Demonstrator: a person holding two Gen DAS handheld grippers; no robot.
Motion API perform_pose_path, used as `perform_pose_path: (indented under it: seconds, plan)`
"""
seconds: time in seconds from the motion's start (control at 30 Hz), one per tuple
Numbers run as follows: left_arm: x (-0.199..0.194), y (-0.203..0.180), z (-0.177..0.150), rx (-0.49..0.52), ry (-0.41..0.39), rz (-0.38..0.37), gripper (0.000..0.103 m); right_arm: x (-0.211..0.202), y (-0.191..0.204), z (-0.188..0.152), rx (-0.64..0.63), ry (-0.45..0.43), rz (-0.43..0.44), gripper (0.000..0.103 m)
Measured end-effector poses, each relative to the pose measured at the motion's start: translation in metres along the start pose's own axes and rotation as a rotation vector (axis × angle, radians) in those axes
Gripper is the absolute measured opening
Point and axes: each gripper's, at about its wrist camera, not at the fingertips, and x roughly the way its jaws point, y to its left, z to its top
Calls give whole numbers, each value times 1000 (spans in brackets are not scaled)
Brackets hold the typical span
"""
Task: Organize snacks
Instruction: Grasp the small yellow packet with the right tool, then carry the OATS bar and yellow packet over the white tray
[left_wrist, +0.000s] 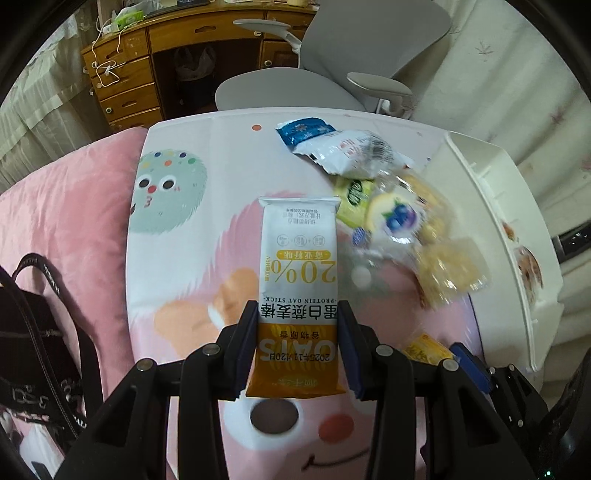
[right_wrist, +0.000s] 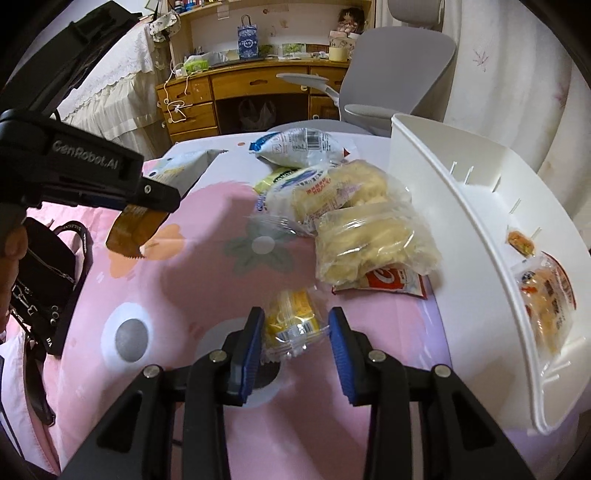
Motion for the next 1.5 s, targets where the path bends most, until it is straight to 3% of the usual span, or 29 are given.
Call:
perform_pose_path:
  seconds: [0.4,0.7,1.07,1.5]
  plan:
    - [-56,-10,-65,41,-33,-55,40,-58,16,-37,2,-32,-18,35]
    - [-91,-32,-98,87,-53,-123,40,-105,4,-47,-2,-53,-7,35]
    - [-125,-82,-112,123,-94,-182,40,-160,-47,-47,-20,-100,-14,35]
    - [-132,-183,-101,99,-168,-187,40,-196,-142,-27,-73,-172,12,35]
